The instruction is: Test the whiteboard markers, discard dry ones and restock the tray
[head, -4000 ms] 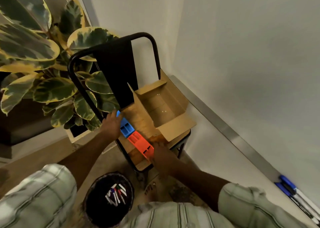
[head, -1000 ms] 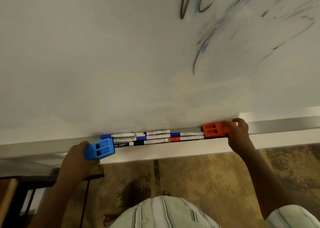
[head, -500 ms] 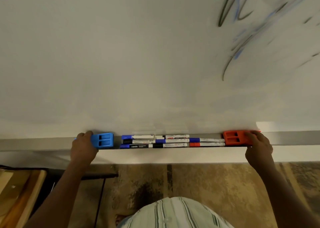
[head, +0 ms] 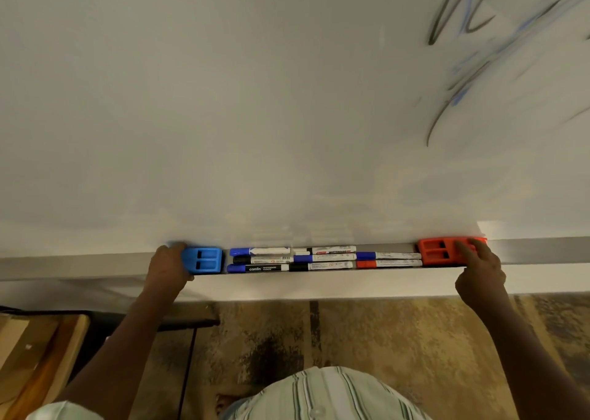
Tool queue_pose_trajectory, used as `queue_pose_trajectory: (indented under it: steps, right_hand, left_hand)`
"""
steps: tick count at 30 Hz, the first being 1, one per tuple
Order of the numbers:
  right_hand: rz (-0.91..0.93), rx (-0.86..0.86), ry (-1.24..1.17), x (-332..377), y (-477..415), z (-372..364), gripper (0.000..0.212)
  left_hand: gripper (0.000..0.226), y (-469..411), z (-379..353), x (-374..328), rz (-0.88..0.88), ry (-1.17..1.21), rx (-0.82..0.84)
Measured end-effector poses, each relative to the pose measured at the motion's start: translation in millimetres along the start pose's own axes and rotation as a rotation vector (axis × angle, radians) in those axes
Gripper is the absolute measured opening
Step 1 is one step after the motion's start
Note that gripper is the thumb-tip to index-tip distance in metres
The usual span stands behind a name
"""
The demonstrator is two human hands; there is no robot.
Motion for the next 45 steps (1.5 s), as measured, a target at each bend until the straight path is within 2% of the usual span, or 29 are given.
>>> queue_pose_trajectory:
  steps: [11, 19, 24, 32, 37, 40, 45]
  right_hand:
    - [-0.054, 0.023, -0.005, 7, 5, -1, 0.069]
    - [-0.085, 0.035, 0.042, 17, 7, 3, 0.060]
    - [-0.136, 0.080, 0.125, 22, 9, 0, 0.065]
    - [-0.134, 0.003, 0.171, 28, 17, 1, 0.064]
    - [-0.100, -0.134, 0.073, 32, 34, 9, 0.072]
    - [-0.059, -0.210, -0.019, 44, 47, 11, 0.065]
    - [0.028, -0.196, -0.074, 66, 72, -3, 0.053]
  left_hand:
    - [0.054, 10, -6, -25, -0.095, -0.056, -0.043]
    - [0.051, 9, -10, -27, -0.120, 0.001, -0.037]
    - [0.050, 7, -13, -28, -0.112, -0.010, -0.014]
    - [0.052, 5, -18, -24, -0.117, -0.070, -0.047]
    - [0.061, 23, -14, -17, -0.116, -0.039, -0.185]
    - [0.067, 42, -13, -12, -0.110, -0.070, -0.286]
    - [0.058, 69, -31, 0, -0.037, -0.068, -0.283]
Point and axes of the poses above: each hand's wrist, its own y-axis away from the middle knuckle, its own z-axis out of the back of the hand, x = y × z, the point moved 9 cm from there along -y, towards the middle knuckle, and after that the axes turned 14 degrees about y, right-handed, at the moved point
